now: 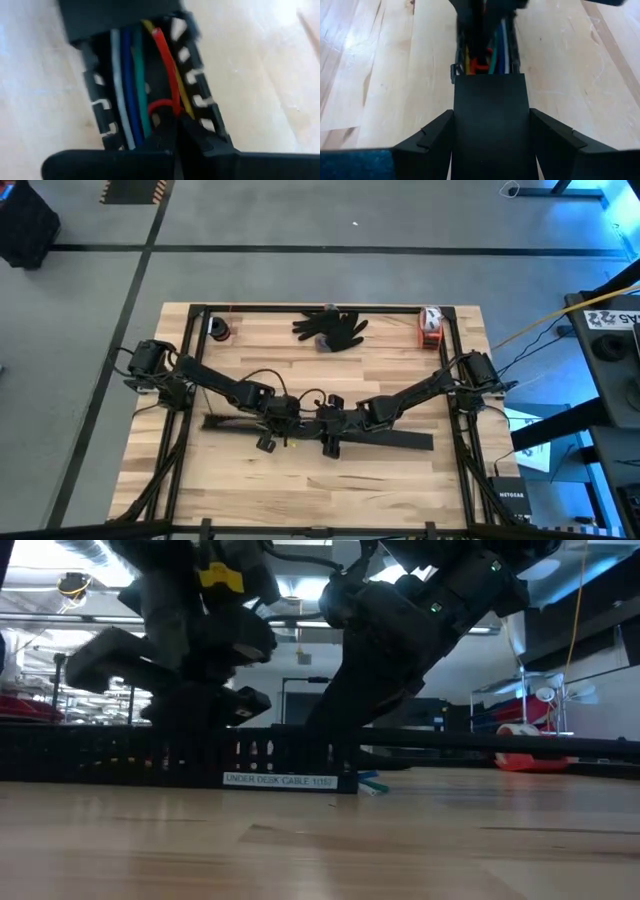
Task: Ziptie cables
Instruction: Close the black cable duct
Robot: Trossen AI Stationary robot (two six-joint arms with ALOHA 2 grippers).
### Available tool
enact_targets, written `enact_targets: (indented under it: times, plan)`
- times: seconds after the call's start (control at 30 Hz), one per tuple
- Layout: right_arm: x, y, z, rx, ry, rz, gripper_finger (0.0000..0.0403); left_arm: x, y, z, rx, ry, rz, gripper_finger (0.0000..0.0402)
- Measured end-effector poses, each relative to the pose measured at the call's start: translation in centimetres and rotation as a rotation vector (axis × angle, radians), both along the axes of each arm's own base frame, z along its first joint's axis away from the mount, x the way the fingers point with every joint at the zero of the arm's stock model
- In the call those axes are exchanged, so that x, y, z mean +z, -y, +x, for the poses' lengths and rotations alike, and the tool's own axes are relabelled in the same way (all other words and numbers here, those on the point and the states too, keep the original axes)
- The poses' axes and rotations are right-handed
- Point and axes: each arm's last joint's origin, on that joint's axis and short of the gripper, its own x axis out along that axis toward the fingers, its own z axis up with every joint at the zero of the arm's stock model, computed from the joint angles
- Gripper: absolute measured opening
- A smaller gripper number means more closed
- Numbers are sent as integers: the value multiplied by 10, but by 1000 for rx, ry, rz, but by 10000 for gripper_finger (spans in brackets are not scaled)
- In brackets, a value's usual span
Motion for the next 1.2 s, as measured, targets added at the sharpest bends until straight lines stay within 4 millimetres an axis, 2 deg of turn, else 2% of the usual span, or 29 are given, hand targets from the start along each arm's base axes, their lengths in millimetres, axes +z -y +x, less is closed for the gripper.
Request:
enact_targets:
  times: [0.23,0.43,0.63,0.87,1.03,1.2]
  plan:
    - [0,0,0,2,0,0,218,-11,-1,5,10,4,-8,0]
    - [1,0,1,4,4,9,218,-5,-2,14,94,99,-39,0]
    - [1,0,1,-1,8,3,218,-1,0,18,89,140,-56,11]
    - [1,0,1,1,3,3,218,3,0,20,83,109,-54,66]
    - [1,0,1,5,-3,2,218,20,1,19,50,28,-24,112]
    - [1,0,1,9,-9,4,218,39,-1,15,52,-3,6,132]
